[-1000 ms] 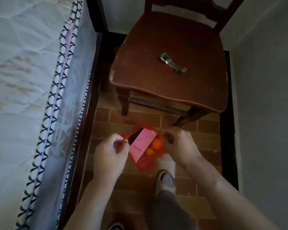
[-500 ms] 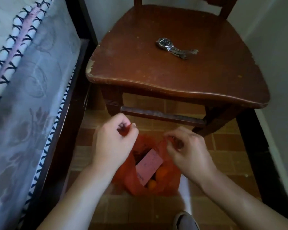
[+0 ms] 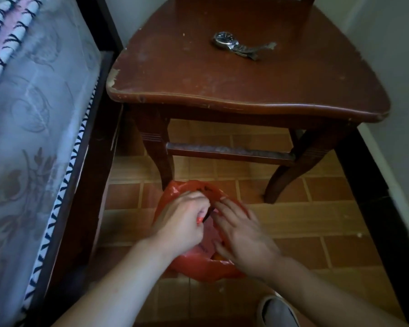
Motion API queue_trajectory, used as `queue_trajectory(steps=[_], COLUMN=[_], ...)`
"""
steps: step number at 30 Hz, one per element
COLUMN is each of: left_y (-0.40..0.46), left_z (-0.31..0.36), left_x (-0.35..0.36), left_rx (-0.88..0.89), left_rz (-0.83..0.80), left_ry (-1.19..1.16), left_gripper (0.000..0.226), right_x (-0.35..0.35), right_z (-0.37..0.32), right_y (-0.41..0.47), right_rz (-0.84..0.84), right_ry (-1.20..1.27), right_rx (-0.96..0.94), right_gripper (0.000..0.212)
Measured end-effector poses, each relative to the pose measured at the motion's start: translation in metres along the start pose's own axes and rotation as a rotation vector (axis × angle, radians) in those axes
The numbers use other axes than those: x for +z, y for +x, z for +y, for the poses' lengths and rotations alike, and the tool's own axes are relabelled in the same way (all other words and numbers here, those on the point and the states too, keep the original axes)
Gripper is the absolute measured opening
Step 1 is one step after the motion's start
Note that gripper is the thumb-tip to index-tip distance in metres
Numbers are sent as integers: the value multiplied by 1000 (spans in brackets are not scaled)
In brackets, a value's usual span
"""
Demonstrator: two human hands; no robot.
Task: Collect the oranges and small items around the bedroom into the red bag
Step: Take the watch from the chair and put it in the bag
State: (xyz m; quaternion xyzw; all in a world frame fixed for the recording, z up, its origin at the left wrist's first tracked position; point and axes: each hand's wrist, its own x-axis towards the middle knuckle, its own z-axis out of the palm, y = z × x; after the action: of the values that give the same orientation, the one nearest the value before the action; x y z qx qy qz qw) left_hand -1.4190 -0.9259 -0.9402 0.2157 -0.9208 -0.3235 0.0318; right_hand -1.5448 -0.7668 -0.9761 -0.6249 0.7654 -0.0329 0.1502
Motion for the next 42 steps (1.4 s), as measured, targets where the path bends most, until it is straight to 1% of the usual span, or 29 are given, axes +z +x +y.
queue_trajectory(steps=[2, 4, 6, 8, 11, 13, 15, 16, 18, 21, 22, 23, 24, 25, 26, 27, 28, 30, 31, 32, 34, 37, 42], left_y=[0, -1, -4, -9, -16, -18, -18, -17, -14, -7, -4, -2, 0, 2, 3, 4, 3, 0, -3, -7, -15, -23, -37], left_z=[-7, -11, -17, -21, -30, -37, -44, -47, -47, -33, -27, -21, -16, -12, -10, -9, -9, -9, -11, -14, -25, -42, -65], left_x=[5, 7, 10, 15, 24, 21, 12, 8, 0, -10, -13, -16, -19, -22, -23, -22, -19, -8, 0, 9, 26, 37, 35], left_rx=[-77, -125, -149, -200, -216, -253, -292, -290, -266, -233, -211, -188, -164, -136, -106, -79, -65, -87, -126, -168, -226, -278, -329], left_rz=[-105, -166, -219, -324, -468, -495, -461, -430, -385, -318, -267, -197, -112, -22, 53, 87, 56, -146, -259, -358, -480, -533, -611], left_ry=[52, 106, 154, 234, 405, 439, 427, 404, 344, 322, 341, 366, 385, 392, 386, 370, 360, 354, 352, 353, 386, 431, 431], left_gripper=[35, 37, 54, 70, 75, 78, 81, 78, 69, 57, 51, 45, 40, 38, 40, 48, 62, 96, 111, 121, 127, 126, 139], right_x=[12, 24, 34, 41, 46, 46, 39, 37, 31, 24, 21, 17, 11, 3, -2, -7, -7, 1, 9, 19, 41, 62, 70], right_z=[5, 12, 18, 26, 39, 51, 60, 64, 64, 53, 47, 40, 31, 24, 19, 14, 11, 10, 12, 14, 21, 35, 59], right_y=[-1, -5, -6, -5, -1, 1, 3, 5, 9, 11, 11, 11, 11, 12, 14, 15, 17, 21, 23, 23, 21, 19, 20], right_rz=[-64, -127, -166, -207, -210, -180, -142, -115, -19, 278, 372, 430, 450, 425, 362, 272, 178, 18, -40, -90, -174, -218, -216], right_ry=[-17, -29, -60, -47, -42, -38, 15, 46, 97, 208, 240, 265, 276, 280, 278, 273, 263, 225, 189, 144, 59, 12, 89], right_rx=[-39, -53, -42, 20, 58, 51, 48, 37, -2, -73, -92, -104, -107, -96, -80, -61, -42, -15, -17, -26, -39, -25, -34], right_gripper=[66, 69, 71, 74, 80, 82, 80, 76, 62, 32, 28, 30, 38, 52, 68, 85, 100, 122, 129, 133, 134, 132, 129])
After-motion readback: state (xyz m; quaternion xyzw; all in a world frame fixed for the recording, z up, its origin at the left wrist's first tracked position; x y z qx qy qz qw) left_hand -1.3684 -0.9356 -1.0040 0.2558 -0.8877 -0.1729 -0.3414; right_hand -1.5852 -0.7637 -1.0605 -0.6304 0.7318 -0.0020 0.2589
